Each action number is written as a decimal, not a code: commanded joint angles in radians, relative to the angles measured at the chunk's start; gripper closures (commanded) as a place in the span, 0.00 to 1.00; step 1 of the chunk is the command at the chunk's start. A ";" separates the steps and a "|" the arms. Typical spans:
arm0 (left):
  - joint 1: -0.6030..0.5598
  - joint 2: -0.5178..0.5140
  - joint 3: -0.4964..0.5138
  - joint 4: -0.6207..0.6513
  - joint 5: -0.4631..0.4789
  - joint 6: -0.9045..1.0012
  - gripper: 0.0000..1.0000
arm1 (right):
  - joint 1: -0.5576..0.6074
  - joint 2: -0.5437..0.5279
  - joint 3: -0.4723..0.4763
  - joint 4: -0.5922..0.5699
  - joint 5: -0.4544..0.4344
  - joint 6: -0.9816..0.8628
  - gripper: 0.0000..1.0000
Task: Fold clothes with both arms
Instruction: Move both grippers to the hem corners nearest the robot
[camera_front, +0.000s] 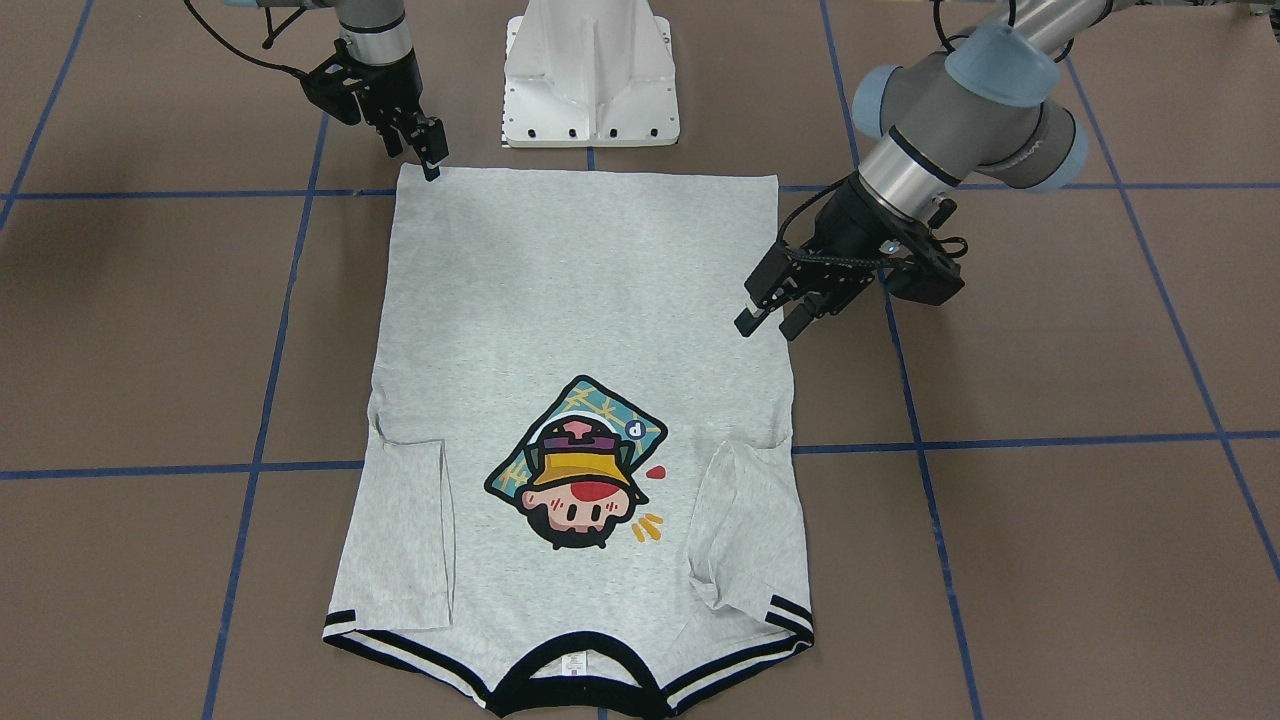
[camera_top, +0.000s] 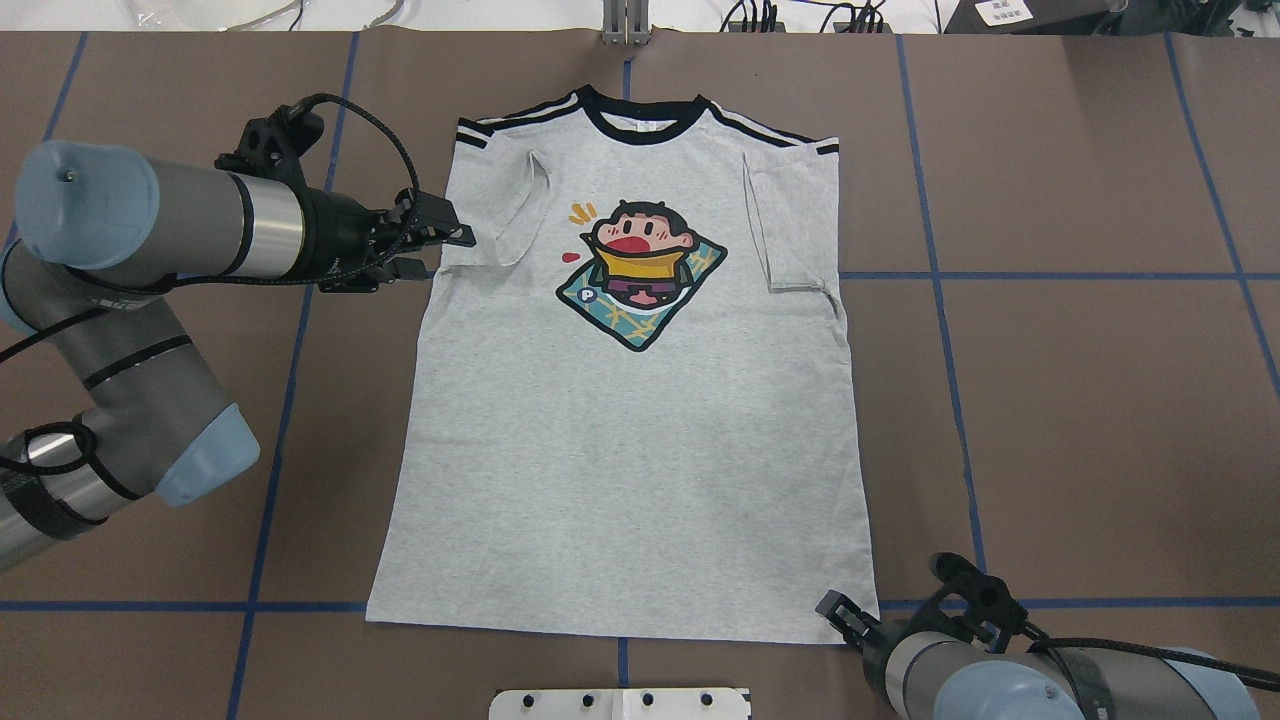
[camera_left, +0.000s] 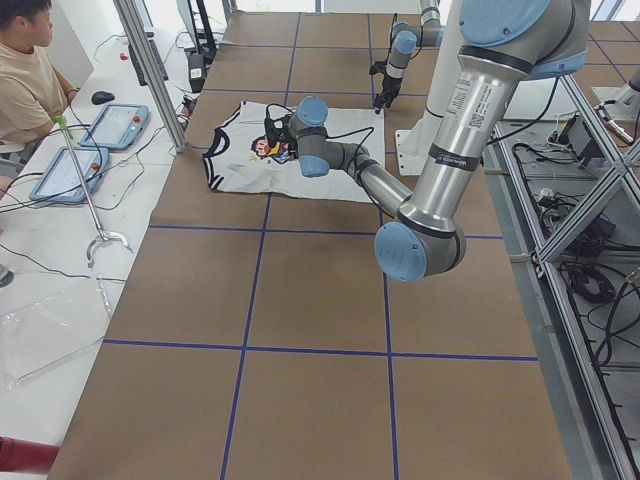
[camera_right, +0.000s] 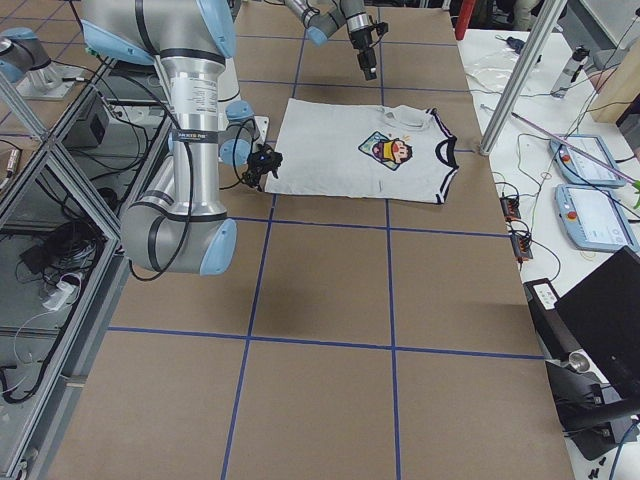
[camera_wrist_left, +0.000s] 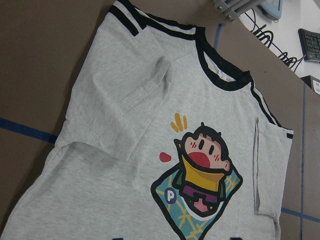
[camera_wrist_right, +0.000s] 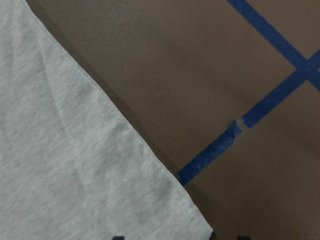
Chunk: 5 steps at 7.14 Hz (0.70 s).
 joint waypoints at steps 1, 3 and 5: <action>0.000 0.000 0.000 0.000 0.000 0.000 0.23 | -0.007 -0.012 -0.004 -0.001 -0.003 0.001 0.27; 0.000 0.000 0.000 0.000 0.000 0.000 0.23 | -0.004 -0.014 0.003 -0.001 -0.001 0.001 0.94; 0.000 0.001 0.002 0.000 0.001 0.000 0.23 | -0.006 -0.013 0.013 -0.001 0.001 0.003 1.00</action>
